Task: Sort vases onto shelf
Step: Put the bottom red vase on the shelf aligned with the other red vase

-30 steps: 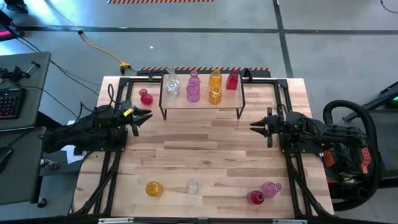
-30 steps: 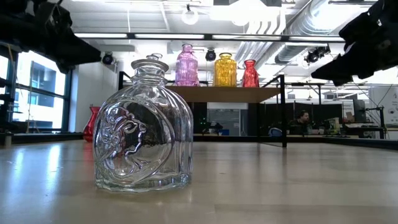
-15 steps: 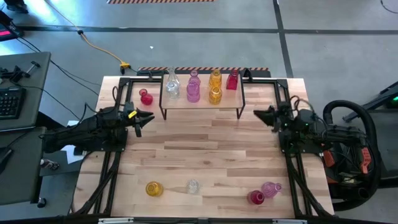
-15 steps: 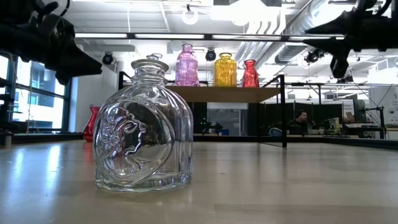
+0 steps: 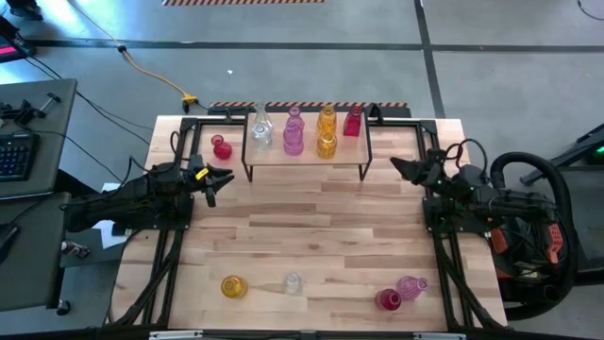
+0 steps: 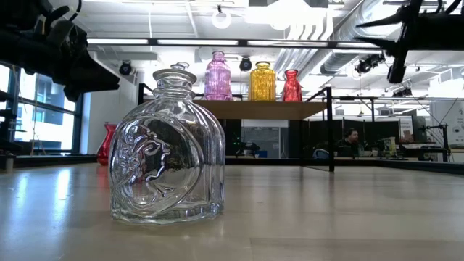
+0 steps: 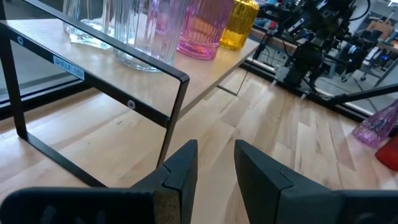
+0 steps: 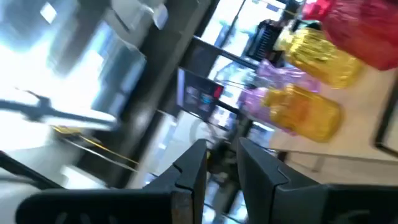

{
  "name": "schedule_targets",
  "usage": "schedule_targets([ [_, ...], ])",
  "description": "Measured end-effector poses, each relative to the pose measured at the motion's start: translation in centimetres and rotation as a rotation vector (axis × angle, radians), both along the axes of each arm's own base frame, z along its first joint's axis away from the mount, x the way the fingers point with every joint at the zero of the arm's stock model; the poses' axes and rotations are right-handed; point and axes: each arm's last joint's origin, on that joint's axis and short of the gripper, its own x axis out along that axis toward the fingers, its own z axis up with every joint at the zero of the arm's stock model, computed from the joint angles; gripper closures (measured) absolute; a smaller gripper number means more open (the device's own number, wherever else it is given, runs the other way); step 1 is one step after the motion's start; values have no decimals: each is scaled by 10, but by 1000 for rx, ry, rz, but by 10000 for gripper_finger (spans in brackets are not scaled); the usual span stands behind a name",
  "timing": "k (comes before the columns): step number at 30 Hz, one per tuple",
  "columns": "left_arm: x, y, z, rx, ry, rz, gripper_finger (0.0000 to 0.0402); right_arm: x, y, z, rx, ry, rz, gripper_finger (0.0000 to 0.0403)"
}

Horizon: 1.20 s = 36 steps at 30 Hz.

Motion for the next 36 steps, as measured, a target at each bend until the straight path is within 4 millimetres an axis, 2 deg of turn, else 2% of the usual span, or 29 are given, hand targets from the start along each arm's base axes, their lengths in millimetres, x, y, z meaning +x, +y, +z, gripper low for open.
schedule_targets([
  [4, 0, 0, 0, 2, 2, 0, 307, -2, 0, 4, 31, -59, -10, 334],
  [12, 0, 0, 0, 16, 10, -4, 307, -1, 1, 4, 89, -87, 76, 334],
  [20, 0, 0, 0, 16, 9, -4, 307, -3, 12, 22, -10, -52, 400, 334],
  [23, 0, 0, 0, 16, 9, -4, 307, -2, 13, 34, -50, 53, 436, 334],
  [27, 0, 0, 0, 16, 9, -5, 307, 0, 16, 53, -80, 279, 527, 334],
  [33, 0, 0, 0, 16, 9, -5, 307, 6, 17, 80, -72, 590, 629, 334],
  [36, 0, 0, 0, 16, 9, -5, 307, 15, 20, 87, -41, 729, 672, 334],
])
